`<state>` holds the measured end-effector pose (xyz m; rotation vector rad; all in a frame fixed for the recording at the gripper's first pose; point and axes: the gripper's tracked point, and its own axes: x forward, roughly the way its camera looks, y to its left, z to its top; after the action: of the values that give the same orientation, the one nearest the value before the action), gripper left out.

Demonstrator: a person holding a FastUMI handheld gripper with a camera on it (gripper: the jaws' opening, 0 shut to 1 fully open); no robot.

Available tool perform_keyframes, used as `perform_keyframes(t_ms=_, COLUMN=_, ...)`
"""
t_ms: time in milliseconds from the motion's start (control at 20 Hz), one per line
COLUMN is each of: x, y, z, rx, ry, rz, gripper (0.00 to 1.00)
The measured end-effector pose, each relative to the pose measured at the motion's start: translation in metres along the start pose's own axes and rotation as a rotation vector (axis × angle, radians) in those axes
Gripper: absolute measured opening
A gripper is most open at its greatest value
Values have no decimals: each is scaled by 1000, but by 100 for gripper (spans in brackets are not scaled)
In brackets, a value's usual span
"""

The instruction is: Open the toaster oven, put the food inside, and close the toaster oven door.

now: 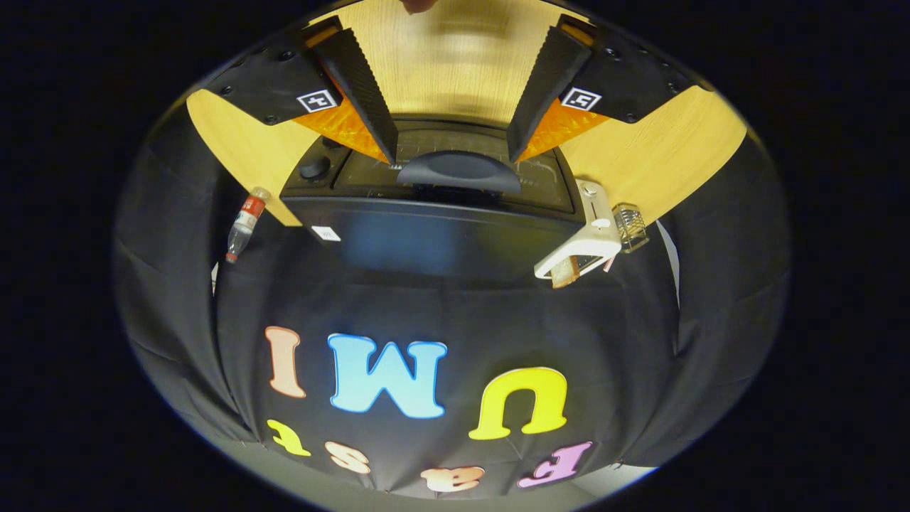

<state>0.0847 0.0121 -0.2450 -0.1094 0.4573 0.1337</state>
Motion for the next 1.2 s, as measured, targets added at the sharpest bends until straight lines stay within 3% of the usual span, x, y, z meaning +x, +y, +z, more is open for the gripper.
perform_keyframes(t_ms=500, x=-90, y=-47, z=23, rx=6, ry=-141, rz=39, gripper=97)
perform_keyframes(t_ms=1200, x=-181, y=-174, z=37, rx=102, ry=-205, rz=-48, gripper=97)
